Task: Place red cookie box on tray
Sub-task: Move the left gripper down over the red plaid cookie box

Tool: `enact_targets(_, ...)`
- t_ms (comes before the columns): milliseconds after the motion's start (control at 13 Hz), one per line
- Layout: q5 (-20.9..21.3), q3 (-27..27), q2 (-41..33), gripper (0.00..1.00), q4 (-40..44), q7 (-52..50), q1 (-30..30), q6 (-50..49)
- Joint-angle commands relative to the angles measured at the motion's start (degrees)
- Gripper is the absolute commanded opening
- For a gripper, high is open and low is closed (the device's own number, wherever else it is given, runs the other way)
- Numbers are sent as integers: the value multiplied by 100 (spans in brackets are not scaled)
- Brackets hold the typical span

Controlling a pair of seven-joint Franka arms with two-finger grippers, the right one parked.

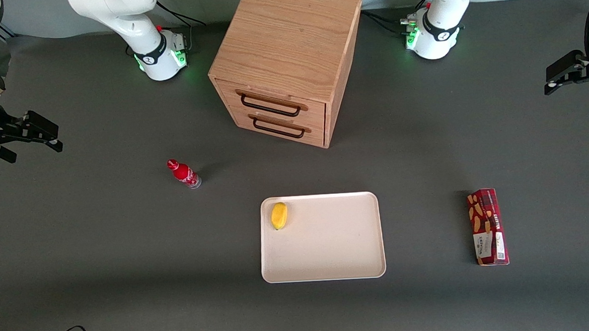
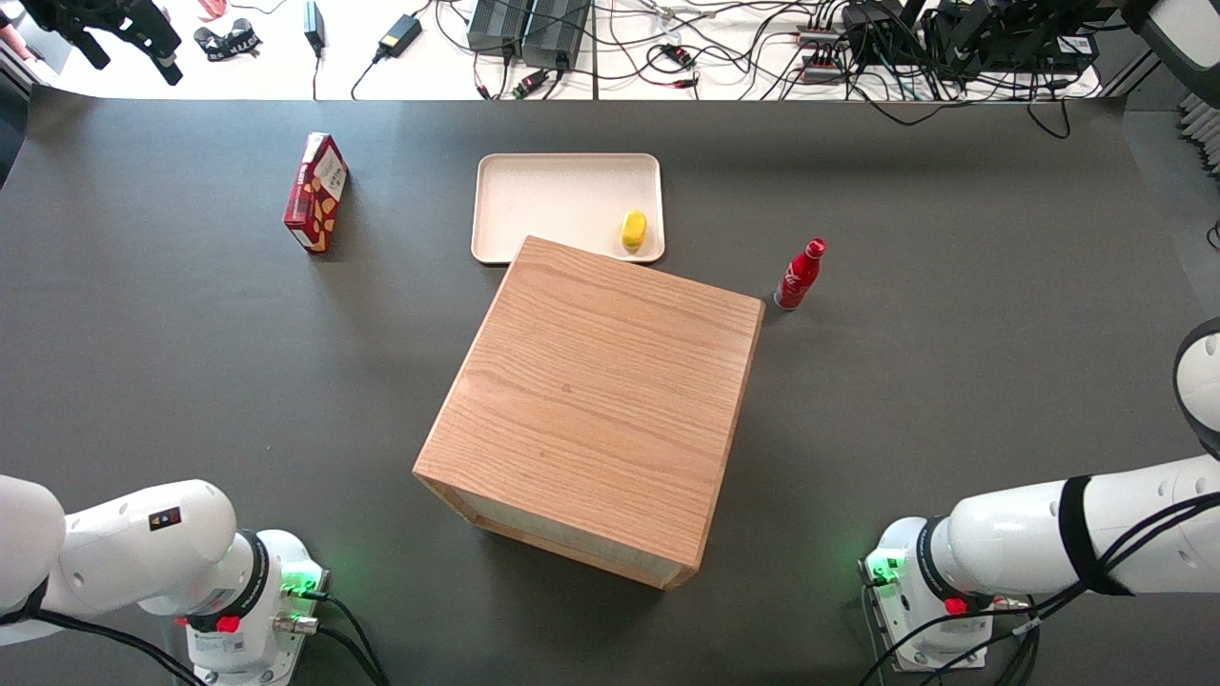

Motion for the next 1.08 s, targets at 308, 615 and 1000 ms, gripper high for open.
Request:
enact_targets(308, -21, 16, 92, 100, 71, 63, 27, -60)
enact_targets(615, 119, 7, 837, 100, 141, 1, -17, 622)
enact_targets(1000, 514, 7, 2138, 100, 141, -684, -157, 2204)
